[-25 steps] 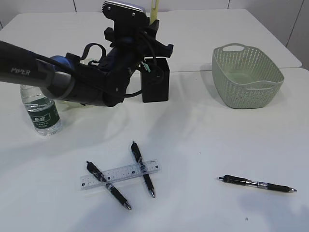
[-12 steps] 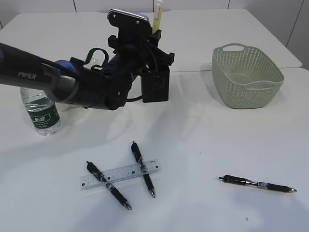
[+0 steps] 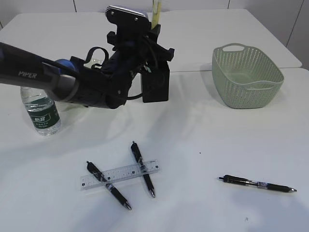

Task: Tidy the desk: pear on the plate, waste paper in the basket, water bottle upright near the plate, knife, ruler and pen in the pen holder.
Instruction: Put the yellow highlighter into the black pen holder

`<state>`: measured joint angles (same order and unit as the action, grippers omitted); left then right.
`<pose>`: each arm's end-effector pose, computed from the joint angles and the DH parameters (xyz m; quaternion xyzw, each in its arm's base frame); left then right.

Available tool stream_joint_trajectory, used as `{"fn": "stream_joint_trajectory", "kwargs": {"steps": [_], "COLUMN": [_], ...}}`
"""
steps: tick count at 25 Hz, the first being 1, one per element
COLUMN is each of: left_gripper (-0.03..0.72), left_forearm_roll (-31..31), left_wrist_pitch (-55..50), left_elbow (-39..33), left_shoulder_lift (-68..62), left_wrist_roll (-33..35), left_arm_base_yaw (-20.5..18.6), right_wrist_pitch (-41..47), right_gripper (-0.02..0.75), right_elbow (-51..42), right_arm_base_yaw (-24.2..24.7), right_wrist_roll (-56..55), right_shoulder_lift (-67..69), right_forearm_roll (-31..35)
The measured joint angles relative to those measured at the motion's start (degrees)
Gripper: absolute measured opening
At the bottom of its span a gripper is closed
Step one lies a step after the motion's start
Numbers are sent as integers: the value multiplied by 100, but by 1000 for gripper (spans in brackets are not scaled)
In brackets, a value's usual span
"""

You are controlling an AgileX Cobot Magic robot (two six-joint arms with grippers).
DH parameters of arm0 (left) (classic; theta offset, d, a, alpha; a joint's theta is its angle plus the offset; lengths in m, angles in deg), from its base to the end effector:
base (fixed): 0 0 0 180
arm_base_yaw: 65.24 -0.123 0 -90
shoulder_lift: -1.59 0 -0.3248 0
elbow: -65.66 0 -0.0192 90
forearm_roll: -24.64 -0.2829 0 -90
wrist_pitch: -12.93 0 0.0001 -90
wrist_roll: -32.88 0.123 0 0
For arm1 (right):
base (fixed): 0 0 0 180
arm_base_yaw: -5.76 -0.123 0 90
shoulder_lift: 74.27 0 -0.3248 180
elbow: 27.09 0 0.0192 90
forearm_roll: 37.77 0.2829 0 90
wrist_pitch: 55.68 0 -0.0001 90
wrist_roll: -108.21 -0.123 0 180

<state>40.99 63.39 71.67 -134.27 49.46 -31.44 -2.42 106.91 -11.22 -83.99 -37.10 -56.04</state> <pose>0.4977 -0.3011 0.2023 0.1404 0.6326 -0.1136 0.7531 0.1084 0.0008 0.2877 -0.0792 0.9143 -0.0561 0.3932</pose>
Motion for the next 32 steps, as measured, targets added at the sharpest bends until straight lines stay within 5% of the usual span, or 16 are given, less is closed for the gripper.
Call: {"fn": "stream_joint_trajectory", "kwargs": {"steps": [32], "left_gripper": [113], "left_forearm_roll": [30], "left_wrist_pitch": [-587], "left_elbow": [567], "left_shoulder_lift": [-593], "left_wrist_roll": [-20], "left_arm_base_yaw": [-191], "right_wrist_pitch": [-137], "right_gripper": [260], "right_elbow": [0], "right_arm_base_yaw": [0], "right_wrist_roll": [-14], "right_shoulder_lift": [0], "right_forearm_roll": [-111]}}
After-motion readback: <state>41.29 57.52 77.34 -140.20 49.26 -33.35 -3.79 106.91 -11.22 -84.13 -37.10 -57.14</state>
